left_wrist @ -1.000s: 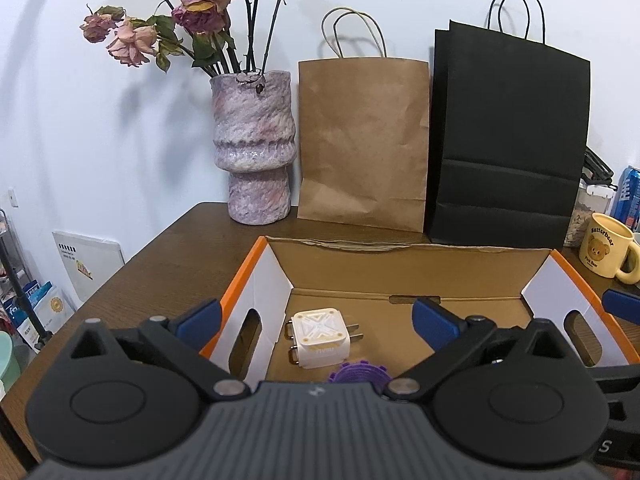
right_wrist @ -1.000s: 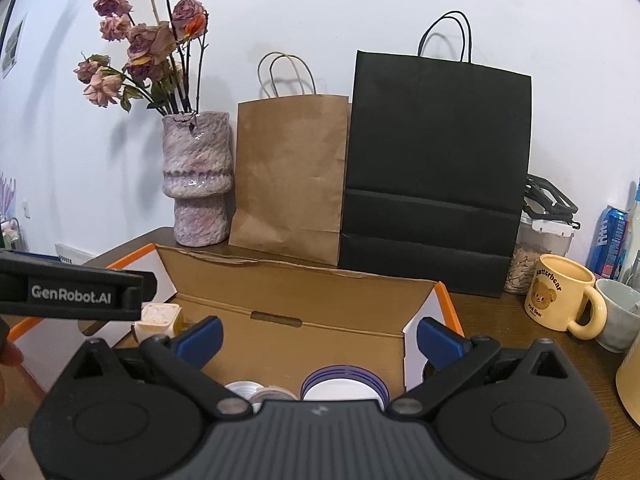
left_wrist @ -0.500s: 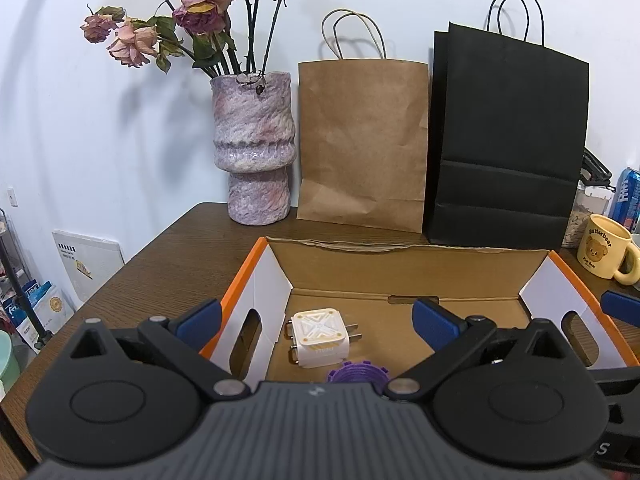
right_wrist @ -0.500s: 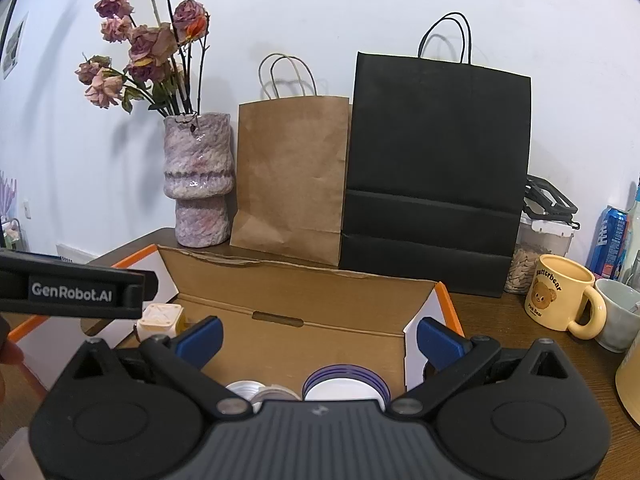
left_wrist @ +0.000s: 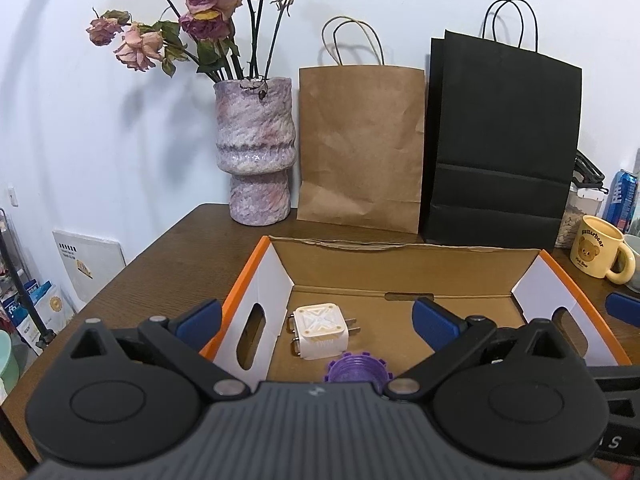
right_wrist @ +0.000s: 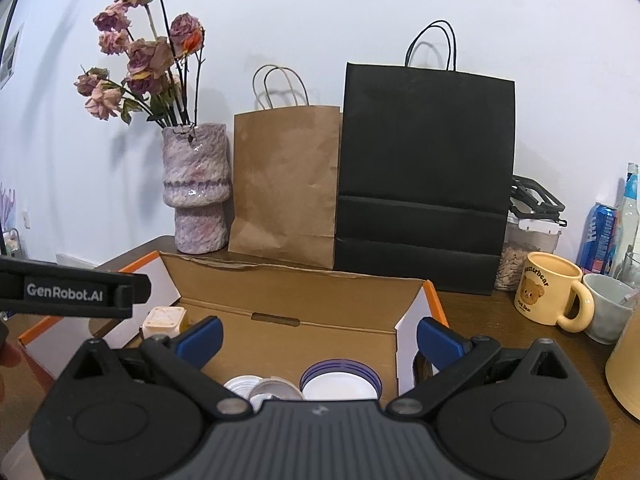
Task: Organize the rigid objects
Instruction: 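Withdraw both tools up from the box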
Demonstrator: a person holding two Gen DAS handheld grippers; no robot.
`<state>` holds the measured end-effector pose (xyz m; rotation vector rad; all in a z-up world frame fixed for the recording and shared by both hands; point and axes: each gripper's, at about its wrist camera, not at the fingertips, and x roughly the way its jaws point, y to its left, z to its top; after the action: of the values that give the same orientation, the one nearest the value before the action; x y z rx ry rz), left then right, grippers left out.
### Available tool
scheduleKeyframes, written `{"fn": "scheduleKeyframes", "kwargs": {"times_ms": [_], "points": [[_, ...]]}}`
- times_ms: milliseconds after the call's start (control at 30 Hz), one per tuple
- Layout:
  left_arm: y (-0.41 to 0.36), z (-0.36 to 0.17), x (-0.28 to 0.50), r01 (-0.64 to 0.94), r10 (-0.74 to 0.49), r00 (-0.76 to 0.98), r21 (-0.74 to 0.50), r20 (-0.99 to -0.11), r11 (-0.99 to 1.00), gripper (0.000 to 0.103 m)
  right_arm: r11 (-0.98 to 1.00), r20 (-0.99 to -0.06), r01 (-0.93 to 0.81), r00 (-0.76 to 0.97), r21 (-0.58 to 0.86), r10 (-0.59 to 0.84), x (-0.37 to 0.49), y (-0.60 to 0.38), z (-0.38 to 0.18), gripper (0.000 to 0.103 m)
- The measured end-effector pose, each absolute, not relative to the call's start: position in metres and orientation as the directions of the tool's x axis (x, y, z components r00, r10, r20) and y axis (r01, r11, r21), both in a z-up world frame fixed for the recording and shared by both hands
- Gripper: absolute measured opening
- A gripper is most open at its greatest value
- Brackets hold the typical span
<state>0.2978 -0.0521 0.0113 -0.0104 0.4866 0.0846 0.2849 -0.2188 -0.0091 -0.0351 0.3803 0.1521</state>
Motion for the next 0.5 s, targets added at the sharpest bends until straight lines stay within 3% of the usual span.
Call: {"fn": "scheduleKeyframes", "kwargs": {"times_ms": [500], "points": [[-0.045,0.015,0.264,-0.082,0.076,0.889,0.007,-0.451,0.997,0.103,0.990,-0.360,-0.141,0.922,0.026,0.141,0.250,-0.226,-0.003,0.103]]}}
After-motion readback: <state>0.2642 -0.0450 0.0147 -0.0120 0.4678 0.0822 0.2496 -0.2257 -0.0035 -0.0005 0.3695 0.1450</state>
